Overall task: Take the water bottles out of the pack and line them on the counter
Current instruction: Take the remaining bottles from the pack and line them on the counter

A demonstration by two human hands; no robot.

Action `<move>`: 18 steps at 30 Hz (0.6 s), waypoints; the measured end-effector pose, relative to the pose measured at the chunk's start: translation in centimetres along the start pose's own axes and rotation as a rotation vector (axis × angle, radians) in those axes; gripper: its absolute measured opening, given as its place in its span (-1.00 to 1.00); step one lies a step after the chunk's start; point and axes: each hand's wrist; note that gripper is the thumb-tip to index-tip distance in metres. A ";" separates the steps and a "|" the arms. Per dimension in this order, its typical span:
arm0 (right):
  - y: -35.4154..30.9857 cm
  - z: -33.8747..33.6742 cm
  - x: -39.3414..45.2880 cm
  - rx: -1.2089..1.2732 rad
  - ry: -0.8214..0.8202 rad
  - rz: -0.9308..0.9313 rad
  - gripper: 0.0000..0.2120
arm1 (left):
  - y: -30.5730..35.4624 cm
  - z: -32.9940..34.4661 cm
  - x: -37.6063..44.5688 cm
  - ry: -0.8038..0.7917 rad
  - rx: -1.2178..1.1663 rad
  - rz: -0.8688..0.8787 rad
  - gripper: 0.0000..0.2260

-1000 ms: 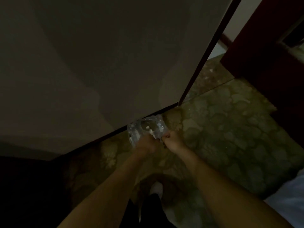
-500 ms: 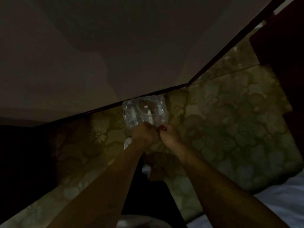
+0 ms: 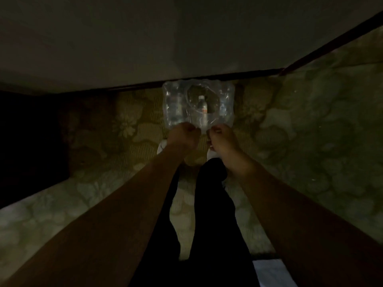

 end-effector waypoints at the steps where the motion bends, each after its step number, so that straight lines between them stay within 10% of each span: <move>1: -0.2 -0.2 1.0 -0.020 -0.008 0.001 -0.77 | 0.1 0.5 1.0 0.016 -0.027 -0.014 -0.72; 18: -1.2 3.1 22.0 -0.081 -0.012 -0.123 -0.77 | -4.9 7.0 21.2 0.074 -0.257 0.084 -0.80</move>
Point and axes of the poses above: each hand's wrist, its own x-axis towards the middle knuckle, its own z-axis out of the palm, y = z × x, and after that the axes turned 5 degrees about z, right-handed
